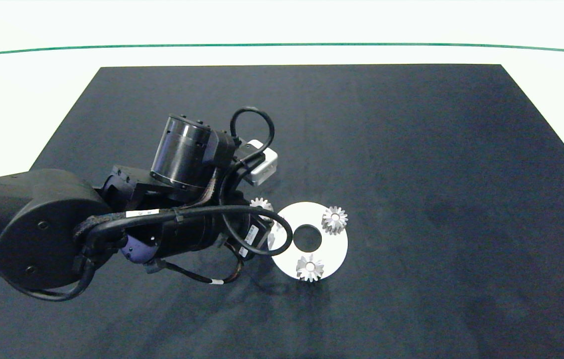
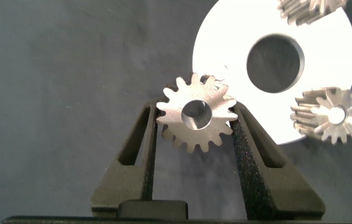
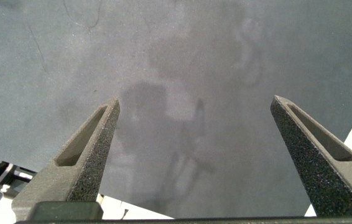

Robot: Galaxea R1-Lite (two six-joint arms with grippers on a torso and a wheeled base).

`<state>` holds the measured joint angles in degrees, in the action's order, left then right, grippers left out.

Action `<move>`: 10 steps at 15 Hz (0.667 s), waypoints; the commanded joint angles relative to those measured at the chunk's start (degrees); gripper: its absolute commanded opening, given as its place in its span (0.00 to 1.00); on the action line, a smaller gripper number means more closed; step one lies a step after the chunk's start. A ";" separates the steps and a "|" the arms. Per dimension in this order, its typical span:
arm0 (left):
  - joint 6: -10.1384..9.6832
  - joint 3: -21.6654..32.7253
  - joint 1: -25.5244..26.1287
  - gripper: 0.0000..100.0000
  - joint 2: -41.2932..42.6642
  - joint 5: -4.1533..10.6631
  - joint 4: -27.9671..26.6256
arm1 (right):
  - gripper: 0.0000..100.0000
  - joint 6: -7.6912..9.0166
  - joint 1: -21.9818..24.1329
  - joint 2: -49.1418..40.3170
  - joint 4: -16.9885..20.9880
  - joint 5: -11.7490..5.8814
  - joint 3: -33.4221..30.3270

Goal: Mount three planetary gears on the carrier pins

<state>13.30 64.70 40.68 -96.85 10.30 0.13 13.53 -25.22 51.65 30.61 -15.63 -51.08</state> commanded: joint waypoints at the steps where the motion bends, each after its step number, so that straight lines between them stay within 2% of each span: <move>1: 0.06 1.13 0.63 0.00 -1.50 0.07 -0.13 | 1.00 0.09 0.00 -0.41 0.15 -0.10 -0.07; 6: -0.03 2.01 2.56 0.00 -2.29 0.07 -0.13 | 1.00 0.18 0.00 -0.41 0.15 -0.10 -0.07; 8: -1.17 2.72 3.70 0.00 -3.96 0.07 -0.13 | 1.00 0.18 0.00 -0.32 0.15 -0.10 -0.07; 10: -1.26 3.33 3.44 0.00 -5.45 0.07 -0.13 | 1.00 0.18 0.00 -0.41 0.15 -0.10 -0.07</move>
<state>11.98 67.74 44.15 -100.88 10.28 -0.07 13.62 -25.21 51.24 30.61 -15.65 -51.15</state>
